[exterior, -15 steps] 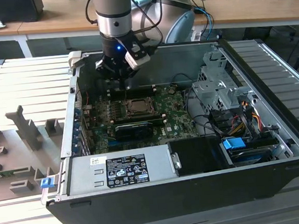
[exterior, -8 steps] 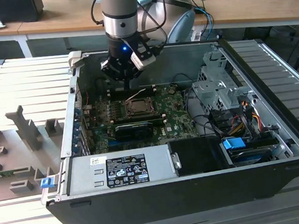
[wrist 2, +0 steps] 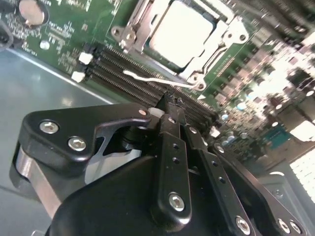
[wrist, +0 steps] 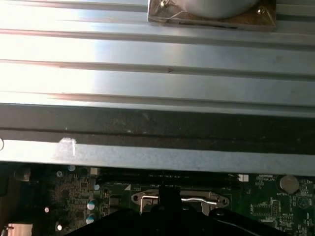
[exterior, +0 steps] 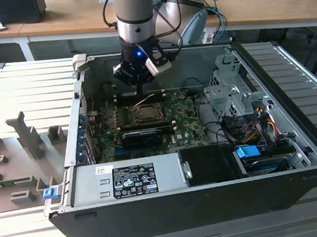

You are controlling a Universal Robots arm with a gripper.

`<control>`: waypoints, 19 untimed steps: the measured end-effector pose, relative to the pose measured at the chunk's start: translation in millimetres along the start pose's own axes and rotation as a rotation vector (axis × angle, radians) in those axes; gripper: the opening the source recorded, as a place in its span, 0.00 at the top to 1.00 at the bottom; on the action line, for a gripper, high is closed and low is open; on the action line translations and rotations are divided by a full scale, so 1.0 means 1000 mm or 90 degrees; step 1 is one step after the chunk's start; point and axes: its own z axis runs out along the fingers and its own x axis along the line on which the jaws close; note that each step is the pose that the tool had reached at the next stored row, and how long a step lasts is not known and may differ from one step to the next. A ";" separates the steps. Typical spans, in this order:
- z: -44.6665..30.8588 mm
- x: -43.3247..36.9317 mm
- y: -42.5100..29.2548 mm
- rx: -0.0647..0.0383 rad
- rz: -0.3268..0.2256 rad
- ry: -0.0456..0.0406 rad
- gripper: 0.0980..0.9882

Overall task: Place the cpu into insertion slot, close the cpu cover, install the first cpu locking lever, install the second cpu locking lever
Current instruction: 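Install the first cpu locking lever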

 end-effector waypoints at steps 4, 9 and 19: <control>0.0034 0.0001 -0.0015 -0.001 -0.001 0.0000 0.99; 0.0144 -0.0063 -0.0032 -0.007 -0.032 0.0032 0.99; 0.0205 -0.0217 -0.0045 -0.008 -0.032 0.0030 0.99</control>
